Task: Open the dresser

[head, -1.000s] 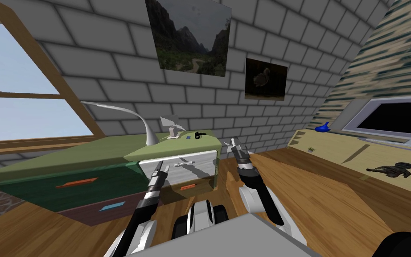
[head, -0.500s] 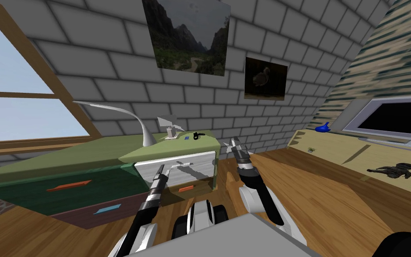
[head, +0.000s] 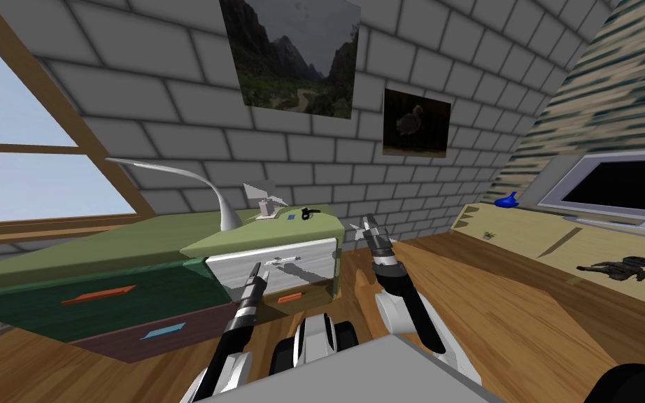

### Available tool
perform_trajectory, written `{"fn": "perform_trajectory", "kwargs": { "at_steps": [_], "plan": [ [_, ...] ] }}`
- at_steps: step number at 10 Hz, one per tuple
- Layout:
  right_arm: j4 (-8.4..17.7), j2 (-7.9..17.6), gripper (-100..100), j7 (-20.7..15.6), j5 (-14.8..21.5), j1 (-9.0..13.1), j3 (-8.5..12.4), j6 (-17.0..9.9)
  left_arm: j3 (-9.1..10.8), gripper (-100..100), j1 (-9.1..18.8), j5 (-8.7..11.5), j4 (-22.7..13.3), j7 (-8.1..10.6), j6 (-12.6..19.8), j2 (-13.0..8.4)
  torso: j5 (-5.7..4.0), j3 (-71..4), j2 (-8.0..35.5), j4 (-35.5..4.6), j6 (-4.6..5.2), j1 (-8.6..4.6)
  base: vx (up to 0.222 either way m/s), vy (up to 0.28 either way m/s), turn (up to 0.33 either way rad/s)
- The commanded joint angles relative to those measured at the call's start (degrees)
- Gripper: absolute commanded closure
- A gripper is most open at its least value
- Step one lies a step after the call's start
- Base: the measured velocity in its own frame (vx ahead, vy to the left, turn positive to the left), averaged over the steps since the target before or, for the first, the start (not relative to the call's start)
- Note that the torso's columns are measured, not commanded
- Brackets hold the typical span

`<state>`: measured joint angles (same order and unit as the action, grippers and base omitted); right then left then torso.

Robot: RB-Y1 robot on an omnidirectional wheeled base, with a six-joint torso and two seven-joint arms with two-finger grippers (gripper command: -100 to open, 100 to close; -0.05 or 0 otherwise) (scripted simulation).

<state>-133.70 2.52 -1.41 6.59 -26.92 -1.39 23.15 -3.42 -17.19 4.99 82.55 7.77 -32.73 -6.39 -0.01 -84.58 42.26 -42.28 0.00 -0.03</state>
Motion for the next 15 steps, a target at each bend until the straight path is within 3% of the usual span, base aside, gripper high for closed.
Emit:
{"fn": "perform_trajectory", "kwargs": {
  "at_steps": [1, 2, 5, 6, 7, 12, 15],
  "plan": [
    [0.0, 0.0, 0, 0.0, 0.0, 0.0, 0.0, 0.0, -0.11, -100, 0.42, 0.09, -3.3, -0.01, -0.24, 2.55, -0.01, -0.01, -0.01, 0.0, 0.0, -0.02, 0.022, -0.034, -0.002],
    [0.0, 0.0, 0, 0.0, 0.0, 0.0, 0.0, 0.0, -0.09, -100, 0.79, 0.18, -4.97, 0.06, -0.33, 4.39, 0.0, 0.0, 0.02, 0.0, -0.01, 0.02, 0.026, -0.036, -0.003],
    [0.0, 0.0, 0, 0.0, 0.0, 0.0, 0.0, 0.0, 0.23, -100, 1.23, 0.26, -2.37, -0.12, 2.07, 3.48, 0.03, -0.02, -0.05, 0.0, 0.0, 0.14, 0.05, -0.007, -0.001],
    [0.0, 0.01, 0, 0.0, 0.0, -0.01, 0.01, 0.0, 0.18, -100, 1.17, 0.25, -2.89, -0.05, 1.37, 3.45, 0.03, -0.09, -0.15, 0.04, -0.01, 0.09, 0.043, 0.001, 0.0],
    [0.0, 0.0, 0, 0.0, 0.0, 0.0, 0.0, 0.0, -0.11, 100, 0.64, 0.13, -4.1, -0.04, -0.22, 3.62, 0.01, 0.0, 0.04, 0.01, -0.01, 0.05, -0.047, -0.003, 0.001],
    [0.01, 0.0, 0, 0.0, 0.0, 0.03, 0.0, -0.01, -0.61, 100, -0.5, 0.09, -0.38, 0.27, 2.51, 3.0, 0.07, 0.1, 0.14, 0.03, -0.02, 0.03, -0.146, -0.008, 0.02],
    [0.0, 0.0, 0, 0.0, 0.0, 0.02, 0.0, 0.0, -0.94, 100, -1.34, 0.02, 0.13, 0.35, 2.3, 2.82, 0.03, -0.06, -0.05, 0.04, 0.01, 0.02, -0.148, -0.014, 0.018]
  ]
}}
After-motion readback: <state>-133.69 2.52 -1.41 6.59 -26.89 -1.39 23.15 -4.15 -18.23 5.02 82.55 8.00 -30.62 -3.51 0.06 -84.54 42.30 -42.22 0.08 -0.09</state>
